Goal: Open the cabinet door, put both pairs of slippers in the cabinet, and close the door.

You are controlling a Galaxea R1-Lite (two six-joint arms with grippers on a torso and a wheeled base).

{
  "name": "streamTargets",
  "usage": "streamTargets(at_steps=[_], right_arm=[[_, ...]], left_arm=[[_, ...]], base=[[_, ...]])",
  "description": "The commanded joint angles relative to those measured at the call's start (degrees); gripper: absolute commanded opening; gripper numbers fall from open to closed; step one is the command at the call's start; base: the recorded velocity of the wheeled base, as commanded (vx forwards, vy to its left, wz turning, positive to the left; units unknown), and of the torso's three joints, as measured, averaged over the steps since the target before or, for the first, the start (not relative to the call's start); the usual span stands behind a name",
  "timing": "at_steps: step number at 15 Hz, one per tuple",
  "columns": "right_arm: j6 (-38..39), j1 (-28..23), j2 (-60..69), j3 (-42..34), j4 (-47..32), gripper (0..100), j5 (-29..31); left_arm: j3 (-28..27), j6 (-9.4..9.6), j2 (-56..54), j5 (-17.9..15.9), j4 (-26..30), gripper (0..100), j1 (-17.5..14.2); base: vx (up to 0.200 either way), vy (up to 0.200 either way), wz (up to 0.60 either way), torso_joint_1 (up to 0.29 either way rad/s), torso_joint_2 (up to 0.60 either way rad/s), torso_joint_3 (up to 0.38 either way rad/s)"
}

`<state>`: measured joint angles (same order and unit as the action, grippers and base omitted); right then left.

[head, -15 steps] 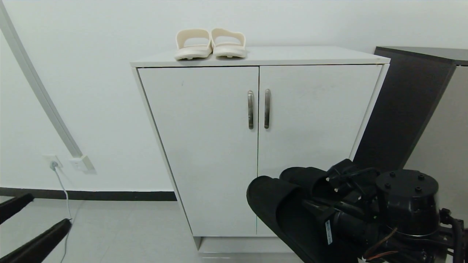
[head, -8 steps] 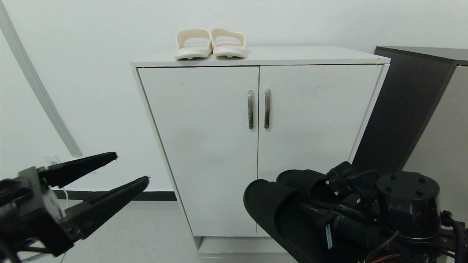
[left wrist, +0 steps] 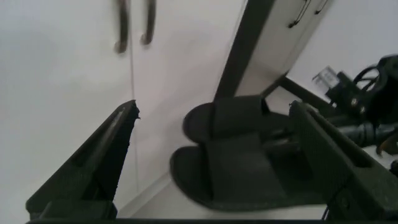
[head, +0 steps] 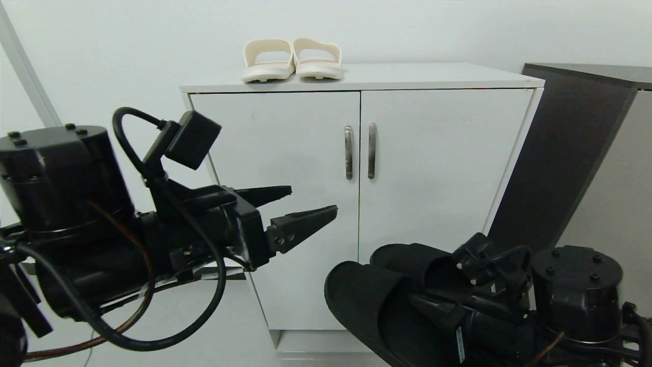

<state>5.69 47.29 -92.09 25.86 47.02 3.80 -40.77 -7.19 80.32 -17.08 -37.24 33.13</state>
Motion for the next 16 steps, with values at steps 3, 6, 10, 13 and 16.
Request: streamTargets(at_steps=[3,6,10,13,16], right_arm=[[0.0,0.6,-0.3,-0.1,0.2,0,0.0],[0.0,0.9,-0.3,-0.1,0.2,0,0.2],[0.0,0.9,-0.2,-0.5,0.2,0,0.2],[0.0,0.9,-0.3,-0.5,0.2,0,0.2],[0.0,0.8,-0.3,-0.5,0.2,0,0.3]], left_arm=[[-6.3,-0.37,8.7,-0.6,0.2,100,2.9],[-12.1,-0.37,14.9,-0.7,0.3,100,3.5],[-21.8,-4.41,20.6,-5.5,1.0,100,3.8],[-29.3,-9.07,24.4,-10.2,3.9,100,2.9],[-33.9,-14.16,26.7,-14.6,4.0,100,0.4]], base=[[0.0,0.0,0.0,0.0,0.0,0.0],[0.0,0.0,0.0,0.0,0.0,0.0],[0.0,0.0,0.0,0.0,0.0,0.0],[0.0,0.0,0.0,0.0,0.0,0.0],[0.0,0.0,0.0,0.0,0.0,0.0]])
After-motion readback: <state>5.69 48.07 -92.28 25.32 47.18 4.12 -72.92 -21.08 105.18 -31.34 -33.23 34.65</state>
